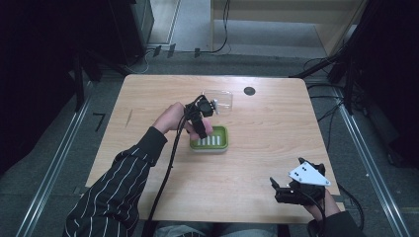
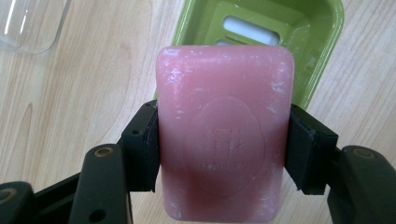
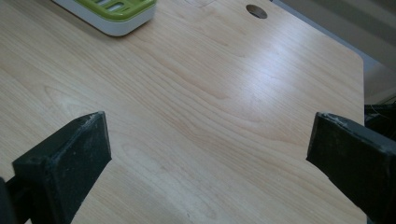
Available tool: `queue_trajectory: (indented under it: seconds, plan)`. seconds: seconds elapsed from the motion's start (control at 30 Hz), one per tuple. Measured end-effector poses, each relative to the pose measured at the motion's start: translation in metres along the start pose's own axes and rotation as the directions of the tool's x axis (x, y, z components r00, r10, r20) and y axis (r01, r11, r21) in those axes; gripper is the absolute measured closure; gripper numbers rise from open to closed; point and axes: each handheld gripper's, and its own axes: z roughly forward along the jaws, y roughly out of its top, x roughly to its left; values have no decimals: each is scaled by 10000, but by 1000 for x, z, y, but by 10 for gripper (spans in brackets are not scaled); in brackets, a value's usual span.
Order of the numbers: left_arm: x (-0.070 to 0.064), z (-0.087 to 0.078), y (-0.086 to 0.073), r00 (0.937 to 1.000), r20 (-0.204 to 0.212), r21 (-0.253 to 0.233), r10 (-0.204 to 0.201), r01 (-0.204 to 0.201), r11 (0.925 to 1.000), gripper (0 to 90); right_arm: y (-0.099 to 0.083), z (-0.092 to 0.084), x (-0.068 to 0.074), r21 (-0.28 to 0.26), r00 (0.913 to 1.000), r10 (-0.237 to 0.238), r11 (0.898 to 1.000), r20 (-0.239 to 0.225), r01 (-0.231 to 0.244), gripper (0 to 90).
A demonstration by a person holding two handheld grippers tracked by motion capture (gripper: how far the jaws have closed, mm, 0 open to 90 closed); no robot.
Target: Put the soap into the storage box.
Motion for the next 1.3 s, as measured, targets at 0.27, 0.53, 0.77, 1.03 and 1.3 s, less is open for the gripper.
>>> queue_trajectory:
  seconds: [0.27,0.53,0.77,1.03,1.3]
  plan:
    - [-3,4,7,9995,107,3,289,-289,9996,387,-2,-2,-1,46,10000,17,10000,45,-17,0]
    - [-5,8,12,9972,96,25,748,-748,9972,387,-3,-4,-1,54,9999,94,9999,120,-94,0]
    - [-9,14,17,9918,178,108,1264,-1267,9919,387,-5,-5,-2,93,9998,101,9999,166,-102,0]
    - [-9,20,19,9893,261,121,1438,-1442,9895,387,-7,-8,-2,131,9997,148,9998,207,-151,0]
    - [-8,25,21,9857,287,307,1659,-1668,9855,387,-9,-9,-3,154,9994,212,9996,284,-217,0]
